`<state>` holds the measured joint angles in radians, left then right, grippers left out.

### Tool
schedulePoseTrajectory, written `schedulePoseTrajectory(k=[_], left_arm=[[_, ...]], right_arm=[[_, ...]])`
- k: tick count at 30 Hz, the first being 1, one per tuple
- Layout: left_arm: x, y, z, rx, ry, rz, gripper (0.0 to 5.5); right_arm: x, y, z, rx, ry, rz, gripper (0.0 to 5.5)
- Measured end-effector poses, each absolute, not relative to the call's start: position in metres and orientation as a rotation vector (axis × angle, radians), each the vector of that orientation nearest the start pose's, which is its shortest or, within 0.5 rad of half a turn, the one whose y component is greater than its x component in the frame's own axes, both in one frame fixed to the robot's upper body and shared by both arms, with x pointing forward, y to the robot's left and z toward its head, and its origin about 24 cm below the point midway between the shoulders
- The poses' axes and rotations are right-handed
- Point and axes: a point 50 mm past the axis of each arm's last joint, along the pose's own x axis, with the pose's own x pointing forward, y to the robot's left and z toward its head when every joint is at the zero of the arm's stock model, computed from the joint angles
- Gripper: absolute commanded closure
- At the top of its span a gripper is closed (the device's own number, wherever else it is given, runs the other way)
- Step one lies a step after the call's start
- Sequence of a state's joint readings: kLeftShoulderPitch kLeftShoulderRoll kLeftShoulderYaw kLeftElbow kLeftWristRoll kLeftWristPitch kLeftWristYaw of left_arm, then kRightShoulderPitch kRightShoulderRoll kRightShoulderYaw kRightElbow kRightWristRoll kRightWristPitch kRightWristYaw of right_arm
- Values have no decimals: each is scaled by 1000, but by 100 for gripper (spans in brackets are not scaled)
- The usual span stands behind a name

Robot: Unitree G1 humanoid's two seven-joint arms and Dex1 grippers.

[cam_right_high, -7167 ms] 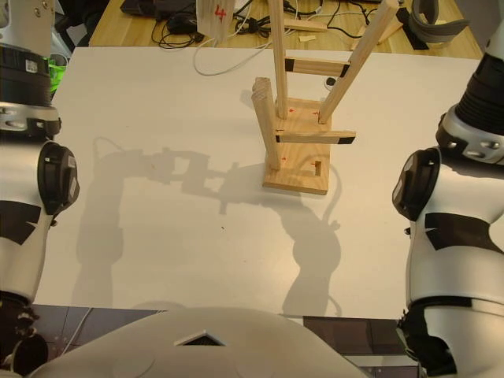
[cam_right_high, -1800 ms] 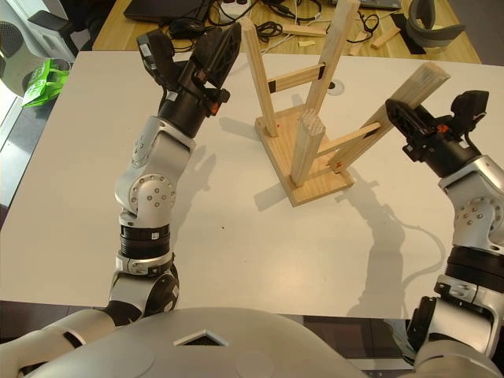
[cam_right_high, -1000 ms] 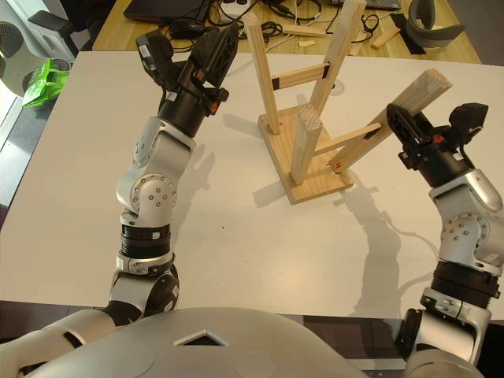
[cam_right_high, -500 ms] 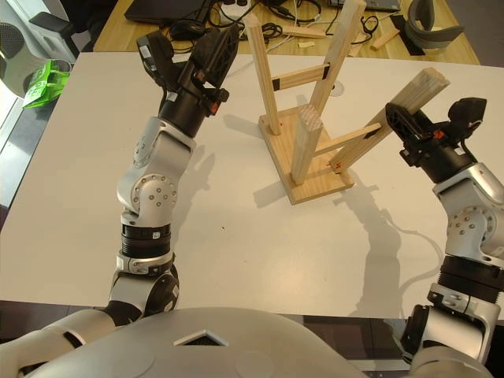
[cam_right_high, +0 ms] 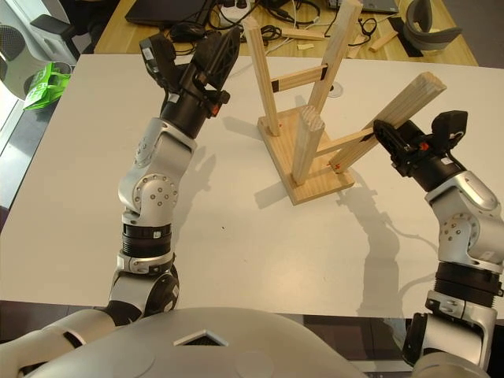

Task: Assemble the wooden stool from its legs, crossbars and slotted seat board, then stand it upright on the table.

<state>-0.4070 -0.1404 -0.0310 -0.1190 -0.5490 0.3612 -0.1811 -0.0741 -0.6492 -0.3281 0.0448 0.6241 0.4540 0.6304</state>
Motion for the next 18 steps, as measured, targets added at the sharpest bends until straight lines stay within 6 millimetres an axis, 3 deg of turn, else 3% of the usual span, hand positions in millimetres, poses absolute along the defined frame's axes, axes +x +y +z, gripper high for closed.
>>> schedulePoseTrajectory(k=[8, 18], left_arm=[[299, 59, 156, -602, -159, -588, 327], [299, 59, 155, -598, -156, -585, 327]], right_arm=[[252, -299, 106, 133, 152, 338, 343], [268, -292, 127, 128, 113, 336, 343]])
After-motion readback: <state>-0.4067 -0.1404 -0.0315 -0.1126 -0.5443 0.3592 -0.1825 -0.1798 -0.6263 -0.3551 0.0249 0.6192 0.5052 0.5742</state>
